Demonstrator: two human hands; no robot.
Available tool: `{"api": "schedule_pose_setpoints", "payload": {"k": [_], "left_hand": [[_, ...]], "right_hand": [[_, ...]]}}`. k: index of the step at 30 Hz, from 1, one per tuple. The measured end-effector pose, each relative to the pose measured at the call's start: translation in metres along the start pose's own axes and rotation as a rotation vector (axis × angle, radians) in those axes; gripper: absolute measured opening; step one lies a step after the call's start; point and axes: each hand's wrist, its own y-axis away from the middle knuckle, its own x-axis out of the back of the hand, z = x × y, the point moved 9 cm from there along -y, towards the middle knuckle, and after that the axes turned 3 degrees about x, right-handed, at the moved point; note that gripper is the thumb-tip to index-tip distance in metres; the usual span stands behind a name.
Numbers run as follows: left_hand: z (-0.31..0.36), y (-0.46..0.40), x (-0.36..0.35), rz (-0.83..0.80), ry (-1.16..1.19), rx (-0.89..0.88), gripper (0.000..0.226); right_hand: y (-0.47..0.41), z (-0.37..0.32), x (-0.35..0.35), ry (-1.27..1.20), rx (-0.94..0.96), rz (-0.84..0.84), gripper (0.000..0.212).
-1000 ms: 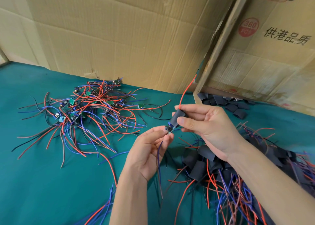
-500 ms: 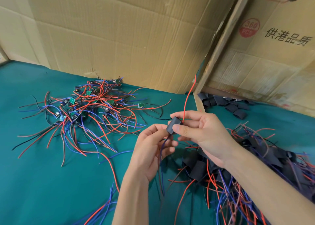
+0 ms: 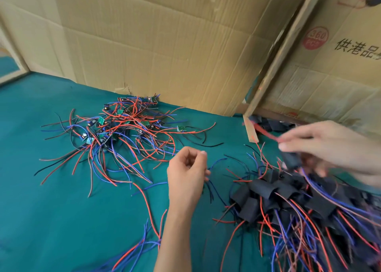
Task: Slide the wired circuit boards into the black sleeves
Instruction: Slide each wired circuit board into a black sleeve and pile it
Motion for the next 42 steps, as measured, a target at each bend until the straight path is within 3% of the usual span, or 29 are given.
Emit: {"api": "schedule_pose_setpoints", "payload": {"k": [2, 3, 5, 7, 11, 13, 16, 20, 26, 30, 34, 40, 42], "left_hand": [[-0.005, -0.002, 0.009, 0.092, -0.018, 0.009, 0.016], [-0.005, -0.002, 0.011, 0.121, -0.045, 0.002, 0.015], [-0.004, -0.001, 0.013, 0.163, -0.092, -0.019, 0.015], [-0.004, -0.001, 0.014, 0.191, -0.098, -0.026, 0.018], [-0.005, -0.004, 0.016, 0.206, -0.14, -0.029, 0.02], [-0.005, -0.004, 0.016, 0.199, -0.144, -0.03, 0.02], [-0.006, -0.004, 0.015, 0.189, -0.118, -0.024, 0.02], [-0.007, -0.005, 0.015, 0.176, -0.101, -0.022, 0.019], [-0.009, -0.005, 0.011, 0.107, 0.078, 0.043, 0.016], [-0.008, -0.005, 0.008, 0.054, 0.184, 0.068, 0.014], [-0.004, -0.002, -0.003, -0.048, 0.248, 0.086, 0.016], [0.002, 0.001, -0.006, -0.066, 0.242, 0.085, 0.019], [0.007, 0.002, -0.008, -0.106, 0.284, 0.056, 0.019]], "right_hand": [[0.001, -0.005, 0.027, 0.445, -0.034, 0.079, 0.039], [-0.006, -0.016, 0.036, 0.502, 0.006, 0.157, 0.043], [-0.026, -0.053, 0.019, 0.508, 0.196, 0.204, 0.029], [-0.049, -0.093, -0.037, 0.582, 0.385, 0.091, 0.006], [-0.109, -0.128, -0.156, 0.662, 0.472, -0.193, 0.039], [-0.135, -0.134, -0.18, 0.662, 0.466, -0.15, 0.049], [-0.155, -0.127, -0.186, 0.623, 0.443, -0.046, 0.037], [-0.15, -0.123, -0.165, 0.485, 0.457, 0.078, 0.015], [-0.115, -0.149, -0.07, 0.166, 0.495, 0.228, 0.013], [-0.089, -0.151, -0.022, -0.263, 0.424, 0.109, 0.012], [-0.073, -0.128, -0.023, -0.582, 0.268, -0.087, 0.017], [-0.062, -0.104, -0.048, -0.584, 0.259, -0.11, 0.013], [-0.054, -0.104, -0.067, -0.68, 0.225, -0.199, 0.018]]}}
